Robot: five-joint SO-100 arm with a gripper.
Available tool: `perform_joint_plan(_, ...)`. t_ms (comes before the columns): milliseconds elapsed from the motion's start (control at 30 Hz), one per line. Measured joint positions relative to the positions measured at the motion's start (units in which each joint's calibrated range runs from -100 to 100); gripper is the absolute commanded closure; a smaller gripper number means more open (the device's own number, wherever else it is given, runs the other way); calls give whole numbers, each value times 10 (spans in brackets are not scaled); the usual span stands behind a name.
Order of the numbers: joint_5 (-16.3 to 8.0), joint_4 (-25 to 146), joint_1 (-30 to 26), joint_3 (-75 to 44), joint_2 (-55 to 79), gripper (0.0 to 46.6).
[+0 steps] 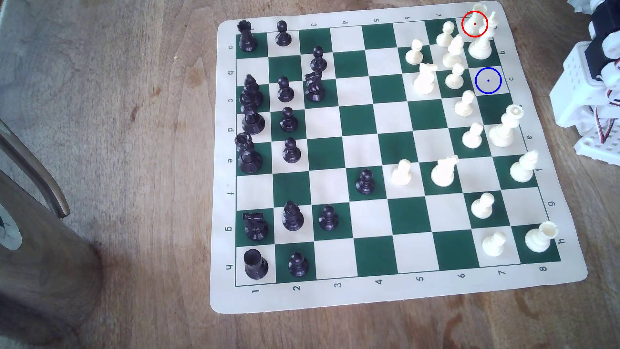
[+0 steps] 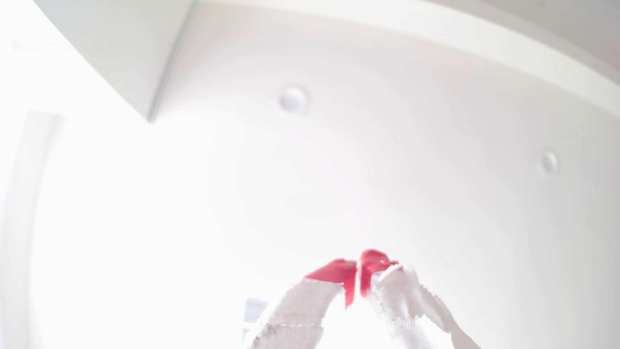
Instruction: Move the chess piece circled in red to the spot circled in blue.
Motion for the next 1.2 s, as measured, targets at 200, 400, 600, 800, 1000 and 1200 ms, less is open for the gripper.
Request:
perform_joint_plan(200, 0, 0, 0, 0, 0, 464)
perform_joint_plan(400, 0, 0, 0, 0, 0, 464)
perform_joint_plan(600, 0, 0, 0, 0, 0, 464)
perform_joint_plan(800, 0, 0, 0, 0, 0, 464)
perform_joint_plan(1000, 0, 1, 0, 0, 0, 464)
perform_joint_plan(1200, 0, 122, -16, 0, 0, 464)
